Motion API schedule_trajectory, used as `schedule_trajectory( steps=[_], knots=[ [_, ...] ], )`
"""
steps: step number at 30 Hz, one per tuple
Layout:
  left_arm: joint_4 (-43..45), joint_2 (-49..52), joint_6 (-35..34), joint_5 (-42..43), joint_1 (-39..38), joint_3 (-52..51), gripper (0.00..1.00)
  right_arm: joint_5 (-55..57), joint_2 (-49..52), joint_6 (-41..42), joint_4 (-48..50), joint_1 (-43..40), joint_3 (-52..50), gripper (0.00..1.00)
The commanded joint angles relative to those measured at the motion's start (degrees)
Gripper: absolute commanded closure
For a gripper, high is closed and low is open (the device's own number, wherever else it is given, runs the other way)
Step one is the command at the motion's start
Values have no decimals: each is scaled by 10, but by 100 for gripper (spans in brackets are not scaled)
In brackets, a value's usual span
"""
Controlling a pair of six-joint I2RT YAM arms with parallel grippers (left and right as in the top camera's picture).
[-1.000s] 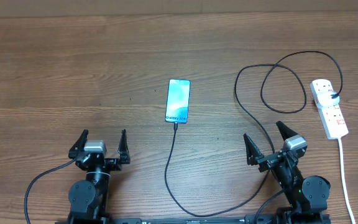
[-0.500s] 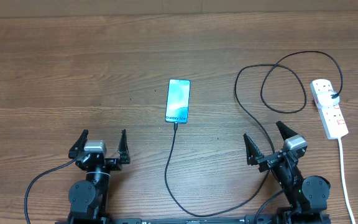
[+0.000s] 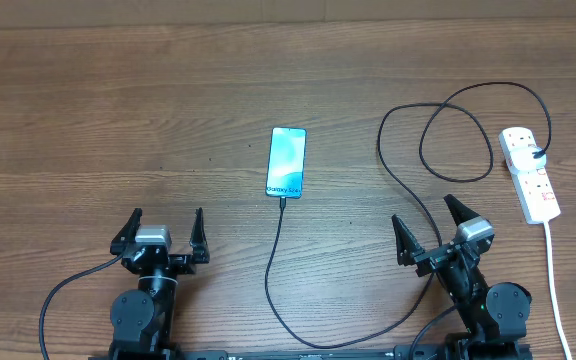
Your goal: Plug charger to phone and switch on socket
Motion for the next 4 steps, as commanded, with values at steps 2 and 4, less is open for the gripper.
schedule_trajectory(
  steps=[2,4],
  knots=[
    [0,-7,15,1,6,-2,0,7,-6,-3,3,3,-6,0],
    [0,-7,15,1,6,-2,0,7,-6,-3,3,3,-6,0]
  ],
)
